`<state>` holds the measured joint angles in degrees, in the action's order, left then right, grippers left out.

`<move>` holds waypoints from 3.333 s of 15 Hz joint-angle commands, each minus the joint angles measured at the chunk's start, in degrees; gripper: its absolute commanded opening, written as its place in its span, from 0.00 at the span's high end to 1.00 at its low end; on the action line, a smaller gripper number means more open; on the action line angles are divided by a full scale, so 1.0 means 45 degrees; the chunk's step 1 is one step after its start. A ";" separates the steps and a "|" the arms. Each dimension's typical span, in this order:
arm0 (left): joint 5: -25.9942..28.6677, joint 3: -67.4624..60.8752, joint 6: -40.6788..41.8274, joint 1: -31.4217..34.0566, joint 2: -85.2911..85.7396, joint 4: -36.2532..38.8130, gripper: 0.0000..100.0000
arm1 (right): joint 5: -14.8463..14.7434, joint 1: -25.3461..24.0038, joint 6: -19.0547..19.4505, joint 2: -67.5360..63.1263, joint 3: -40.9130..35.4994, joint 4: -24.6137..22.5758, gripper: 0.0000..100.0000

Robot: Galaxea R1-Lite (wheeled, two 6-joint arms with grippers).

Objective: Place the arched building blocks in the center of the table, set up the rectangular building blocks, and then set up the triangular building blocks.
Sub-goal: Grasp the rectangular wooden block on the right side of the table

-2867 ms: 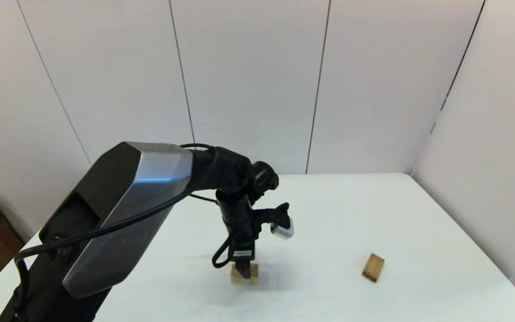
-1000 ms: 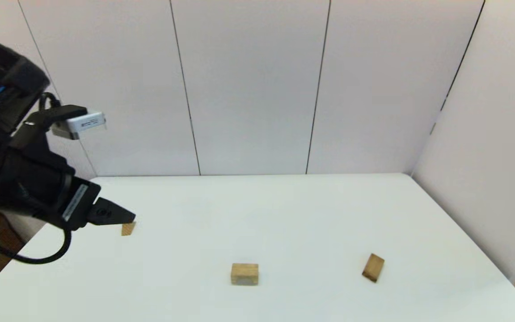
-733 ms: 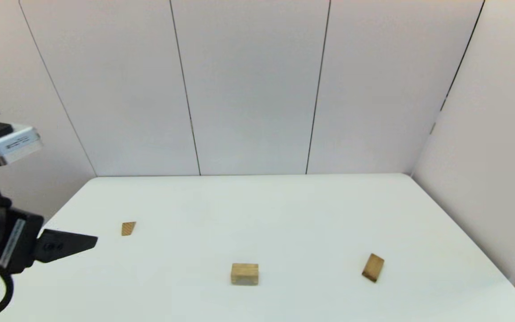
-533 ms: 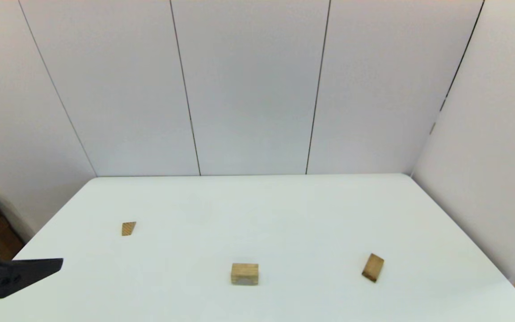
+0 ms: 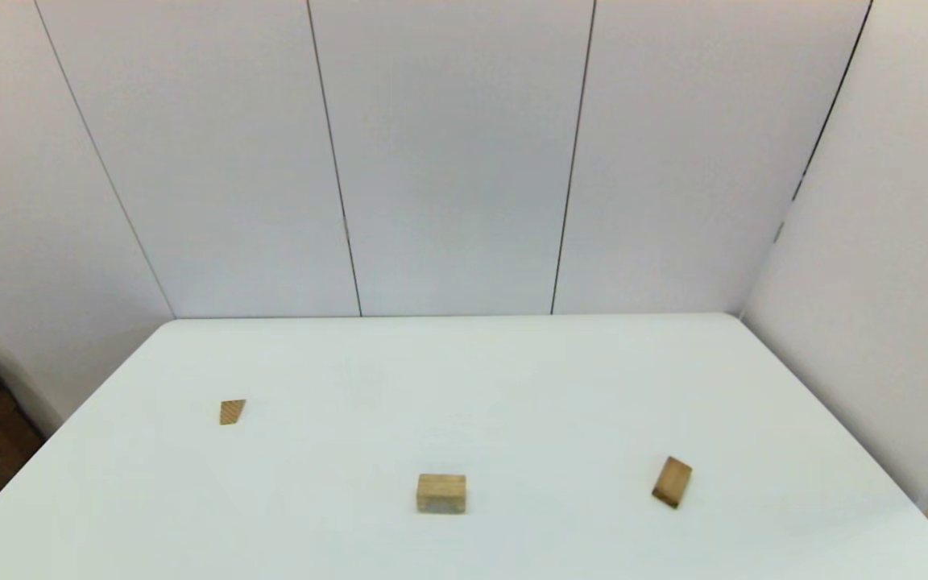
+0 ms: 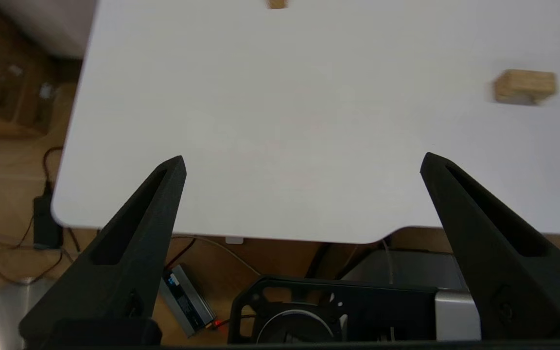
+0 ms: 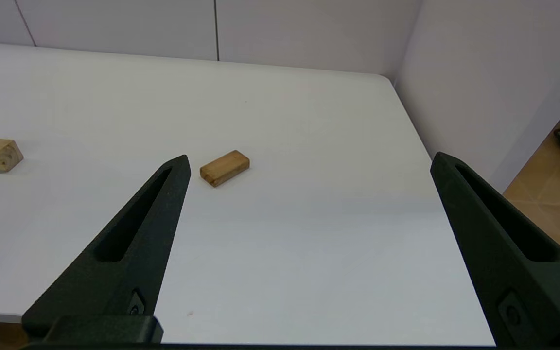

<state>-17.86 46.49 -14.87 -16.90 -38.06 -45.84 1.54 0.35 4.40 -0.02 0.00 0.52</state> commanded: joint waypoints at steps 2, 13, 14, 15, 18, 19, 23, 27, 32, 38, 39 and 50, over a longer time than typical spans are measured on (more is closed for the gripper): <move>-0.0016 -0.0703 0.0473 0.1919 0.2559 -0.1162 0.00 | -0.0029 0.0000 -0.0040 0.0025 -0.0020 0.0020 0.00; 0.3480 -0.2285 0.3696 0.5454 0.4551 -0.1298 0.00 | -0.0107 0.0000 -0.0080 0.0025 -0.0020 0.0040 0.00; 0.3617 -0.2324 0.3715 0.5395 0.4512 -0.1298 0.00 | -0.0107 0.0000 -0.0080 0.0025 -0.0020 0.0040 0.00; 0.3617 -0.2461 0.3735 0.5395 0.4532 -0.1279 0.00 | -0.0107 0.0000 -0.0080 0.0025 -0.0020 0.0040 0.00; 0.3598 -0.2500 0.3676 0.4516 0.4708 -0.1357 0.00 | -0.0107 0.0000 -0.0060 0.0025 -0.0020 0.0020 0.00; 0.3519 -0.2520 0.3676 0.3852 0.4981 -0.1650 0.00 | -0.0107 0.0000 -0.0080 0.0025 -0.0020 0.0040 0.00; 0.3422 -0.3281 0.3676 0.3657 0.5508 -0.1416 0.00 | -0.0107 0.0000 -0.0080 0.0025 -0.0020 0.0040 0.00; 0.3383 -0.4531 0.3676 0.3657 0.6290 -0.0420 0.00 | -0.0107 0.0000 -0.0099 0.0025 -0.0020 0.0040 0.00; 0.3363 -0.6445 0.3696 0.3677 0.7090 0.2569 0.00 | -0.0126 0.0000 -0.0236 0.0025 -0.0020 0.0020 0.00; 0.3285 -0.7871 0.3754 0.3852 0.7149 0.4756 0.00 | -0.0126 0.0000 -0.0216 0.0025 -0.0020 0.0020 0.00; 0.3285 -0.8106 0.3774 0.3852 0.7129 0.5166 0.00 | -0.0126 0.0000 -0.0216 0.0025 -0.0020 0.0020 0.00; 0.3227 -0.9199 0.4457 0.3872 0.6719 0.8448 0.00 | -0.0048 0.0000 -0.0197 0.0025 -0.0020 0.0020 0.00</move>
<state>-3.39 5.60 5.12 0.51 -7.11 -7.98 1.29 0.35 3.52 -0.02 0.00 0.60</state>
